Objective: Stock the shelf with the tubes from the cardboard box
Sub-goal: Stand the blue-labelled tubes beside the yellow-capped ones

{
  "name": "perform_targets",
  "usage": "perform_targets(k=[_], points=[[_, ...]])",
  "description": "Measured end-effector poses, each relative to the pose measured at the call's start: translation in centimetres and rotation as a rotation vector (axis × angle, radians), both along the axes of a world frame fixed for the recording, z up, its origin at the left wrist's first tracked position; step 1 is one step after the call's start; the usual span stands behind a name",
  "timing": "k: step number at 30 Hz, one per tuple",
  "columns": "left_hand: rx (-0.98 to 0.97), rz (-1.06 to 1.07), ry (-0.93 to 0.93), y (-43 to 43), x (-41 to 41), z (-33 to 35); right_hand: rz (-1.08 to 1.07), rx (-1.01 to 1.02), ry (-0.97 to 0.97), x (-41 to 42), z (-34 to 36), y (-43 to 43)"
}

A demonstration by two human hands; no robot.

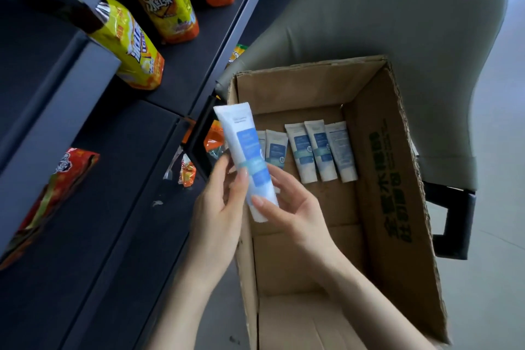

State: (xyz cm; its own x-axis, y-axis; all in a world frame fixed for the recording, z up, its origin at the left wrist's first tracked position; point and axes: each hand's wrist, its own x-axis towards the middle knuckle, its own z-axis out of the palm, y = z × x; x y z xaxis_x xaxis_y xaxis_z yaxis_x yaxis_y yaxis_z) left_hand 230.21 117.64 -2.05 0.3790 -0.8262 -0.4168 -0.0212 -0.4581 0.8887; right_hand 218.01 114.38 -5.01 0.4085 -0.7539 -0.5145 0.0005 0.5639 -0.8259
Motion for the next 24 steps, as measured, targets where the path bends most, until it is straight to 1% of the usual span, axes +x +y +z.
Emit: perform_targets(k=[3,6,10,12,14,18,20,24], points=[[-0.007,0.132,0.021,0.0,-0.1,0.3,0.002,-0.065,-0.014,0.6,0.3,2.3],[-0.001,0.161,0.069,0.3,-0.3,0.4,-0.01,-0.096,0.011,0.7,0.1,3.2],[0.018,0.228,0.235,1.0,-0.2,0.4,0.075,-0.06,-0.014,-0.5,0.4,2.5],[0.041,0.289,0.317,1.5,0.0,0.4,0.068,-0.071,0.022,-1.5,0.2,1.7],[0.075,0.347,0.346,2.0,0.4,0.5,0.012,-0.133,0.159,-2.8,-1.0,0.4],[0.097,0.408,0.37,2.5,0.9,0.5,-0.099,-0.246,0.56,-5.9,-5.8,-2.8],[0.092,0.401,0.364,2.5,1.0,0.5,-0.07,-0.255,0.704,-7.3,-8.3,-4.5],[0.092,0.388,0.345,2.2,0.8,0.2,0.128,-0.204,0.908,-8.8,-12.6,-7.2]])
